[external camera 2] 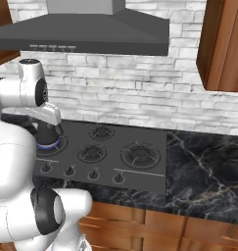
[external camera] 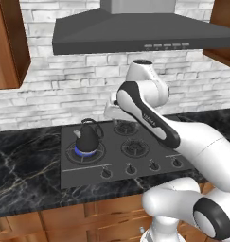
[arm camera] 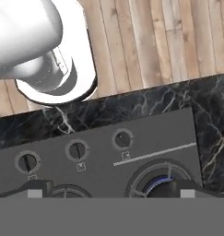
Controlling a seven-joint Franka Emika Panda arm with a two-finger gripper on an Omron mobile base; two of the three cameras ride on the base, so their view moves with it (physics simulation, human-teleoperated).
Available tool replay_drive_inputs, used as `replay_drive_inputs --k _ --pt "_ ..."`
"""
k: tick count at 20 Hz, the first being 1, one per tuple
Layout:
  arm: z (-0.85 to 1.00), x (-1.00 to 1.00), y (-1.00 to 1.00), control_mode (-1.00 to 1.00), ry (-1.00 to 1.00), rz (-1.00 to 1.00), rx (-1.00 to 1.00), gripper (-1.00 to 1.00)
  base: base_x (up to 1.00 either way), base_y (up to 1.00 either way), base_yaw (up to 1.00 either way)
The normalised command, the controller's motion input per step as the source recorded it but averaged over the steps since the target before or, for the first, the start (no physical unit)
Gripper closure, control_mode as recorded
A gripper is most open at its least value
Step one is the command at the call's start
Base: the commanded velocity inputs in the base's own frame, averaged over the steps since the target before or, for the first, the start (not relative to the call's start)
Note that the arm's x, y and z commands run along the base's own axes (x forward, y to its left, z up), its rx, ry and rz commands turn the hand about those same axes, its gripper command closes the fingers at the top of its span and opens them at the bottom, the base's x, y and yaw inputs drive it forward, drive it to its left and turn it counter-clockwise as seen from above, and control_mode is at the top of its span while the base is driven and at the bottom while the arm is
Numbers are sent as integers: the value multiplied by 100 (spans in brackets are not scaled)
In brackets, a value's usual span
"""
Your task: The kettle is done boiling. Turn off the stove, then wait for 300 timesteps before moving the kettle to the dining table.
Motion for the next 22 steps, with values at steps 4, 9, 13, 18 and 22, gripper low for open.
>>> replay_drive_inputs --k 4,9,13,18,22 --pt "-14 -4 5 -100 -4 49 -6 -100 0 0 0" --pt "-16 -8 9 -100 -3 48 -7 -100 0 0 0" --pt "-16 -6 6 -100 -3 49 -6 -100 0 0 0" --pt "-24 -2 4 -100 -1 41 -5 -100 0 0 0" --pt "-33 -1 7 -100 1 15 -10 -100 0 0 0"
